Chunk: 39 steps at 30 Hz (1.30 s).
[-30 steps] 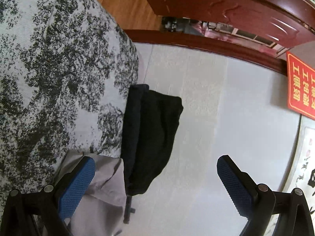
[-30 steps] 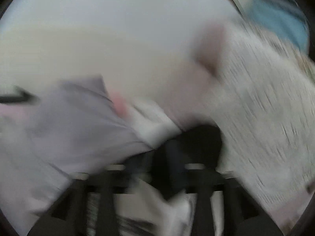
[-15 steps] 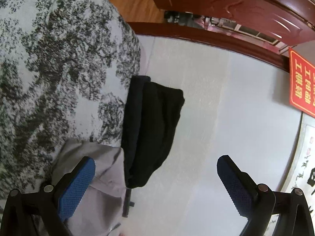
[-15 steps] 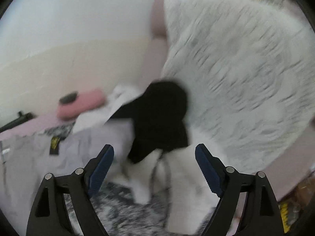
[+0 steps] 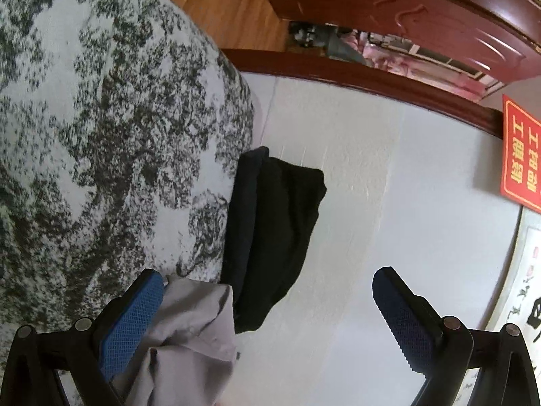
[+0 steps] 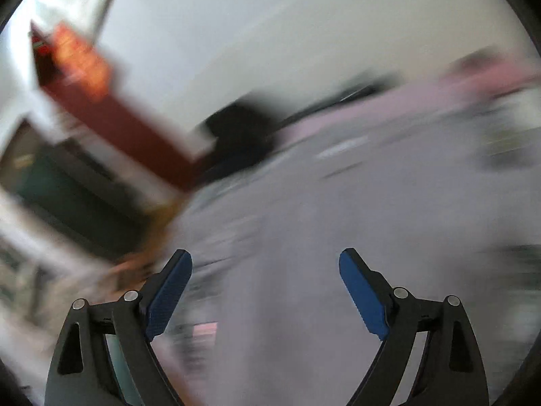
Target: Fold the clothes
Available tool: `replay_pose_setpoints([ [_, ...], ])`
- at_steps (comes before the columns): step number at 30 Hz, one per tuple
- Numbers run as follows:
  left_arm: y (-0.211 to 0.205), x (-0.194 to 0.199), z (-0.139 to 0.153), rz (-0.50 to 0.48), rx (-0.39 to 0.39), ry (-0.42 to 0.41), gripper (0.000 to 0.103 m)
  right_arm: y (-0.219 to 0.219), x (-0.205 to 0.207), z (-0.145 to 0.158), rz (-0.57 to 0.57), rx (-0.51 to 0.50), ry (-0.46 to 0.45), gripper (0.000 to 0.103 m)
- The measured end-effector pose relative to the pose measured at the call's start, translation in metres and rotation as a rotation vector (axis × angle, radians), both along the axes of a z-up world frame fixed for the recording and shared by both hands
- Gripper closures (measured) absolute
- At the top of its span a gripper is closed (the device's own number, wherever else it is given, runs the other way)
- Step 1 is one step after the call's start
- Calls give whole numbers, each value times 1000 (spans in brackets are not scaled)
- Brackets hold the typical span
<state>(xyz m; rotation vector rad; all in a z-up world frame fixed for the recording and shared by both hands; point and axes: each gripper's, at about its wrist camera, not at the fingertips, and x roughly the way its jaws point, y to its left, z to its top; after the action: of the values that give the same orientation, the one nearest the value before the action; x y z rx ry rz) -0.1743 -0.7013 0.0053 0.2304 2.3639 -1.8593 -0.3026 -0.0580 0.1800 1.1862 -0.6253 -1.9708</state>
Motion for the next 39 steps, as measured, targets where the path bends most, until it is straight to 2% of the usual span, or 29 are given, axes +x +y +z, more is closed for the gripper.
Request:
replay_pose_setpoints([
  [3,-4,0,3,-12,-22,-1,1,-107,-41,-45,116,41,-47,12],
  [6,-5,-1,5,-20,-35,0,1,-169,-77,-92,146,100,-125,13],
  [8,-5,-5,6,-38,-47,-1,1,-196,-91,-113,147,150,-148,13],
  [12,-2,-15,6,-77,-70,-7,1,-224,-110,-145,134,264,-147,14],
  [14,0,-22,6,-101,-78,-14,1,-233,-112,-150,132,296,-145,19],
  [15,2,-24,6,-112,-82,-16,1,-237,-110,-147,136,304,-125,41],
  [16,4,-26,7,-123,-86,-18,1,-240,-109,-145,141,312,-105,79],
  [17,6,-28,8,-135,-92,-20,1,-242,-108,-140,154,302,-92,92],
  [18,7,-30,9,-147,-98,-22,1,-244,-106,-134,166,287,-81,92],
  [22,9,-30,20,-173,-132,-5,1,-257,-92,-88,212,272,42,95],
  [25,8,-24,29,-168,-144,21,1,-267,-76,-43,235,253,125,96],
  [31,-5,-9,46,-150,-160,64,1,-270,-31,78,224,186,322,98],
  [34,-10,0,54,-128,-151,91,1,-263,-10,145,190,194,455,98],
  [36,-13,6,64,-117,-165,113,1,-248,1,192,126,211,532,100],
  [39,-14,10,76,-116,-200,123,1,-212,11,251,8,273,594,100],
])
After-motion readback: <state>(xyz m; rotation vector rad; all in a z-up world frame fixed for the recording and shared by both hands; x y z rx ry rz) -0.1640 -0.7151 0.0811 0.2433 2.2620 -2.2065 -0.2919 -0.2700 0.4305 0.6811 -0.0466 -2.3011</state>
